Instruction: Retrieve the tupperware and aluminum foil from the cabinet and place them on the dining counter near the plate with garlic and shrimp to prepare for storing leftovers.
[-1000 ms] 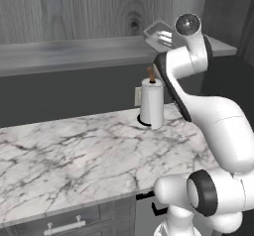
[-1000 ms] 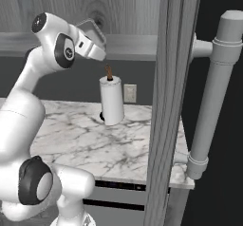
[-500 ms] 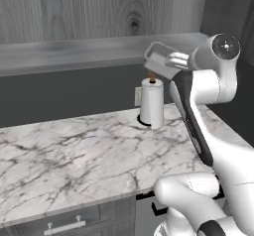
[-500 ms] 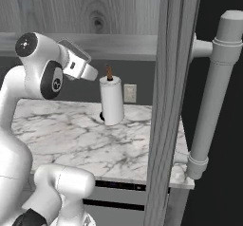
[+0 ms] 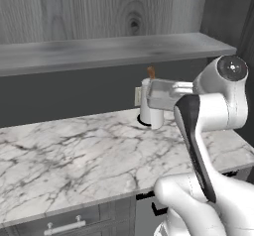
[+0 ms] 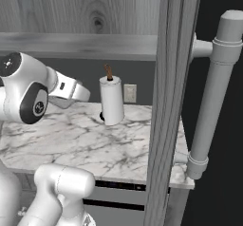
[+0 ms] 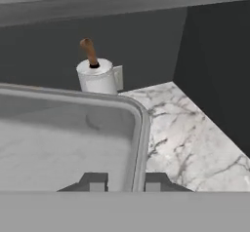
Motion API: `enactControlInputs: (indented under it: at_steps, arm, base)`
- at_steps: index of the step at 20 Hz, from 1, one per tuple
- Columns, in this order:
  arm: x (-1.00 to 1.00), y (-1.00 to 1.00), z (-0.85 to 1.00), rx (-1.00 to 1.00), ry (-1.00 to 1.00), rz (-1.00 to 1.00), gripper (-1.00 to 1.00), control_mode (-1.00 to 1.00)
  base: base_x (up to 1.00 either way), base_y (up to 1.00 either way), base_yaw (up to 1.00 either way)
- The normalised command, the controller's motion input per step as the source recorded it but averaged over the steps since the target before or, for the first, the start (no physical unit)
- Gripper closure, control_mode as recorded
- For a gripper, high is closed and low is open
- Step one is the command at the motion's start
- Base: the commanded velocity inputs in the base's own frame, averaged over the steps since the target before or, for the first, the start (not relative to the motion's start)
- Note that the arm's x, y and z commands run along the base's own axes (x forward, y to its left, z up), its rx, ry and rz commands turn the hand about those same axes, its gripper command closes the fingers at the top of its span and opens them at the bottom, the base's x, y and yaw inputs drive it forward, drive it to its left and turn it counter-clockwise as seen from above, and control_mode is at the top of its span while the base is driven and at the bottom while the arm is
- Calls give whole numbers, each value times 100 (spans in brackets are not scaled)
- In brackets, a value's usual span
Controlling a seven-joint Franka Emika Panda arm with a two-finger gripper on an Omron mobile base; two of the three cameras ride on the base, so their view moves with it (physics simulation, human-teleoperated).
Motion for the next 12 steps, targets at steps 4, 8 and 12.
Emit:
enactControlInputs:
  at_steps: [4, 8, 12]
  arm:
    - [-9, 0, -13, -5, 26, 3, 100, -100]
    - [-10, 13, -9, -10, 27, 3, 100, -100]
    - [-11, 2, -1, -2, 5, 1, 100, 100]
  base:
    - [0, 0, 0]
    - [0, 0, 0]
    - [-69, 0, 12]
